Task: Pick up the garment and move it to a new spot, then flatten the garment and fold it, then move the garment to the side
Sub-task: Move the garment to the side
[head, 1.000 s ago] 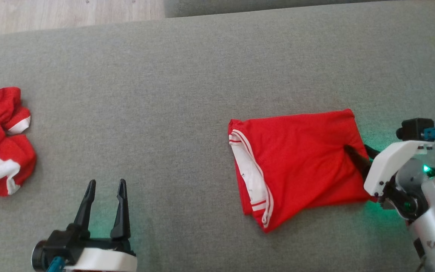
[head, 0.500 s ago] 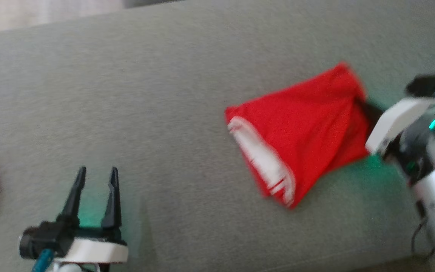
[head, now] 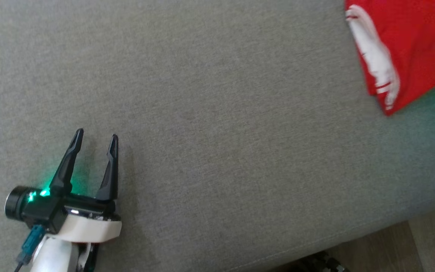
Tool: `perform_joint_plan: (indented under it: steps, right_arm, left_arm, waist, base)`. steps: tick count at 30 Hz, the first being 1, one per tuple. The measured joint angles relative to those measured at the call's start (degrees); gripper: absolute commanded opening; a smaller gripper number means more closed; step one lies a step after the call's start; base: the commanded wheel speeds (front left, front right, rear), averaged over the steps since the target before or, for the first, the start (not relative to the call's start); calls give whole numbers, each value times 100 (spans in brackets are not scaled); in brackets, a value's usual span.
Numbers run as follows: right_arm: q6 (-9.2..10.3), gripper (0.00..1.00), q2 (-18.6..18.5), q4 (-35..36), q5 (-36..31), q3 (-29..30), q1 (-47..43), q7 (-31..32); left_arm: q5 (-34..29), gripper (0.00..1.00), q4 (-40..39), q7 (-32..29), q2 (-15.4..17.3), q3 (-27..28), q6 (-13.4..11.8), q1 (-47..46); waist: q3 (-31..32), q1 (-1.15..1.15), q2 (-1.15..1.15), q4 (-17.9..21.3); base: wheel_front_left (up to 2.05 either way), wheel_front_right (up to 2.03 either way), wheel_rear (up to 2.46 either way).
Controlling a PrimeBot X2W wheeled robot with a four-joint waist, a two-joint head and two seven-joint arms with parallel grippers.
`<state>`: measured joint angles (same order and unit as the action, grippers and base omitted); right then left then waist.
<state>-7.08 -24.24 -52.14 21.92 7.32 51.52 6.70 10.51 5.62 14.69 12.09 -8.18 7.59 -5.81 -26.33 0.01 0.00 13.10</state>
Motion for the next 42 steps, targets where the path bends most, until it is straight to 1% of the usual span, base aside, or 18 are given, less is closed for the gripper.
perform_joint_plan:
  steps: [4,7,8,9,13,17,20,24,26,27,31,33,37,38,41,42]
  right_arm:
    - [0,0,-120,-399,-605,465,250,-280]
    - [0,0,-140,-615,-1010,797,427,-485]
    - [0,45,-142,-668,-1200,904,474,-584]
    - [0,100,-142,-714,-1385,1010,513,-659]
    - [0,100,-127,-790,-2102,1385,610,-933]
    - [0,100,110,-595,-2610,1477,608,-1283]
    - [0,100,337,-338,-2651,1348,567,-1561]
    - [0,100,478,249,-2544,977,189,-1858]
    - [0,100,558,659,-2358,740,-161,-1940]
    - [0,100,558,659,-2358,740,-161,-1940]
    - [0,100,761,1644,-1871,186,-1113,-1994]
    - [0,100,867,2159,-1705,19,-1662,-2040]
    - [0,100,1060,3030,-1581,-125,-2765,-2045]
    - [0,100,1219,3374,-1586,-135,-3248,-2048]
    - [0,100,1530,3773,-1590,-152,-4003,-2050]
    - [0,100,1578,3807,-1593,-166,-4150,-2050]
  left_arm:
    - [-2,100,-160,0,20,-35,-2,2]
    - [-4,100,-223,0,27,-32,-20,7]
    - [-4,100,-230,0,30,-32,-24,7]
    - [-4,100,-231,0,31,-32,-37,5]
    - [2,100,-233,0,35,-27,-59,4]
    - [14,100,-158,0,26,-25,-109,4]
    - [51,100,-24,-1,-4,-15,-112,8]
    - [159,100,141,0,-160,-3,-135,31]
    - [164,100,164,0,-272,3,-157,38]
    - [164,100,164,0,-272,3,-157,38]
    - [187,100,171,0,-480,85,-157,148]
    - [216,100,202,0,-553,135,-155,307]
    - [219,100,269,0,-661,285,-153,615]
    - [219,100,277,0,-702,335,-153,722]
    - [209,100,358,0,-735,442,-141,899]
    - [207,100,385,0,-735,460,-111,944]
  waist:
    - [-160,-1,0,-98]
    - [-222,-1,0,-163]
    - [-232,-1,0,-175]
    - [-234,-1,0,-183]
    - [-211,-1,0,-174]
    - [-90,-1,0,-153]
    - [66,-1,0,-156]
    - [348,-1,0,-206]
    - [510,-2,0,-249]
    - [510,-2,0,-249]
    - [869,-2,0,-369]
    - [1053,-2,0,-441]
    - [1401,-3,0,-603]
    - [1550,-3,0,-684]
    - [1797,-3,0,-837]
    - [1854,-3,0,-868]
  base:
    - [0,0,0]
    - [0,0,0]
    - [0,0,0]
    - [0,0,0]
    - [0,0,0]
    - [0,0,0]
    - [0,0,0]
    - [0,0,0]
    - [0,0,0]
    - [0,0,0]
    - [0,0,0]
    - [0,0,0]
    - [0,0,0]
    - [0,0,0]
    - [0,0,0]
    - [0,0,0]
